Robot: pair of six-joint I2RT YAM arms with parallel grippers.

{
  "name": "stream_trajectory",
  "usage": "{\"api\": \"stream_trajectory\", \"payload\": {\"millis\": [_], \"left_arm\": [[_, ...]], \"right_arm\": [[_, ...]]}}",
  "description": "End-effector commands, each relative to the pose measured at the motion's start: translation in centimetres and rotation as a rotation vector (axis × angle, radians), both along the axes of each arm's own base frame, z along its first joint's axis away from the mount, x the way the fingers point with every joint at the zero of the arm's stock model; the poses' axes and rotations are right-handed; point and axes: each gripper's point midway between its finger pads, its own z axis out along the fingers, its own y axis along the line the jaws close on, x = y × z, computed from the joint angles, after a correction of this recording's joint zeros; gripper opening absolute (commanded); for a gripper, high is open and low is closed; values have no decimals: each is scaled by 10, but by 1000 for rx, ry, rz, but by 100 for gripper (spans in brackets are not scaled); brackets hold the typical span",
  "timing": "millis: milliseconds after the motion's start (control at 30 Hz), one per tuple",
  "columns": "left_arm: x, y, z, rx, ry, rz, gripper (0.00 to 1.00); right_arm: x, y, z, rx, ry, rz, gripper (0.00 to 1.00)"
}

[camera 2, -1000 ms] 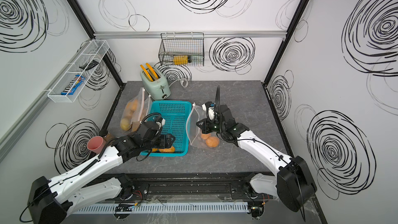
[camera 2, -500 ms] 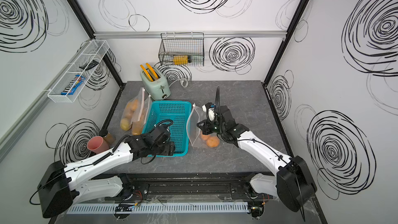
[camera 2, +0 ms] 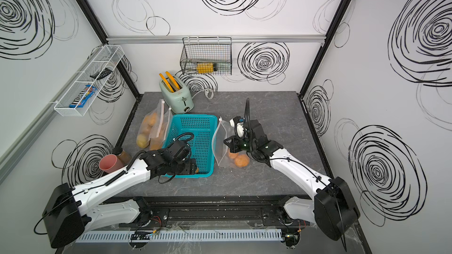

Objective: Put the potatoes into a zipper bag and zip it
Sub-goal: Adjust the potato in the basket.

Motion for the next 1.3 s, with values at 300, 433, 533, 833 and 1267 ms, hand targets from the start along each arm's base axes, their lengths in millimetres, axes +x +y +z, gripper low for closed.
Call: {"api": "stream_trajectory", "payload": {"millis": [300,433,533,833,1267], "left_arm": [[13,-17,-35,-33,66,2,80],[42,-37,-27,-84,2,-4,80],[61,-58,-21,-128,-26,-34,80],[125,-35,24,-52,-203,31,87],[65,-23,17,-95,-113,2,87]], "right_arm": [[-5,-3,1,8,-27,15,0],[-6,-2,-3,4,-12,17,0],[-6,-3,-4,1,-13,13,0],[-9,-7,-9,-11,-7,4,0],[-7,-5,-14,-13,7,10,0]]}}
